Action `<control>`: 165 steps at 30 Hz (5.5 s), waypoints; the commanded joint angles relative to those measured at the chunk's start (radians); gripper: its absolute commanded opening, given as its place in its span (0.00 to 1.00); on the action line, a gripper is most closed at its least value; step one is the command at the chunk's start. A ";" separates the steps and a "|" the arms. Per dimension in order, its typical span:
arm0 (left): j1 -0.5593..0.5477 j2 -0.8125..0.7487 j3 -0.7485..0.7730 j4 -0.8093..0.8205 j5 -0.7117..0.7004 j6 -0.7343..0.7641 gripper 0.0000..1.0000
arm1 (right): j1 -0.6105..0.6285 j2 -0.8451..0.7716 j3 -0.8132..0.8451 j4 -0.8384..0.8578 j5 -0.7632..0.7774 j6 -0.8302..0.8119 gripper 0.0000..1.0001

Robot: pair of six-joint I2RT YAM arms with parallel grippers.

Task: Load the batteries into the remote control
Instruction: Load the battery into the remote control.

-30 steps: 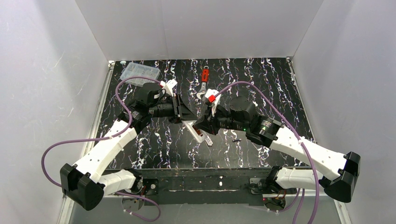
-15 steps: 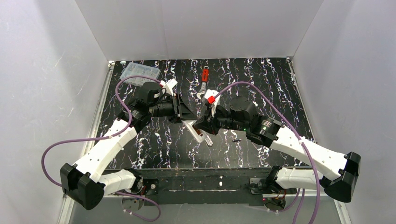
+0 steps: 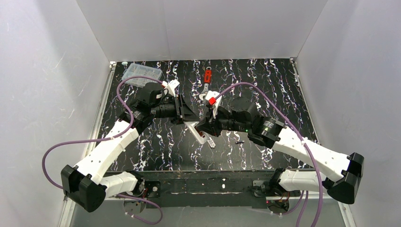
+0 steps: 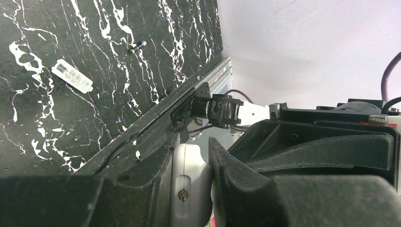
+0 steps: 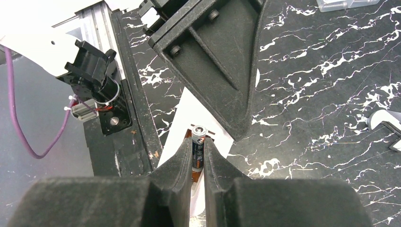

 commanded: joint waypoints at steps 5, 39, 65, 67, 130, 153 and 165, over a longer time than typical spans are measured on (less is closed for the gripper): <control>-0.007 -0.013 0.041 -0.009 0.081 -0.006 0.00 | -0.004 0.021 0.045 -0.038 0.043 -0.028 0.15; -0.007 0.001 0.038 -0.027 0.080 -0.010 0.00 | -0.004 -0.037 0.039 -0.012 0.079 -0.020 0.52; -0.011 0.043 0.057 0.054 0.328 -0.057 0.00 | -0.006 -0.259 -0.077 -0.008 -0.226 -0.427 0.57; -0.021 0.044 0.053 0.070 0.366 -0.057 0.00 | -0.005 -0.276 -0.080 -0.018 -0.234 -0.446 0.56; -0.122 0.088 0.138 -0.182 0.342 0.136 0.00 | -0.003 -0.215 -0.152 0.208 -0.433 -0.383 0.37; -0.122 0.066 0.126 -0.191 0.331 0.141 0.00 | -0.003 -0.195 -0.167 0.186 -0.455 -0.410 0.31; -0.123 0.066 0.129 -0.197 0.323 0.145 0.00 | -0.003 -0.185 -0.166 0.141 -0.462 -0.428 0.30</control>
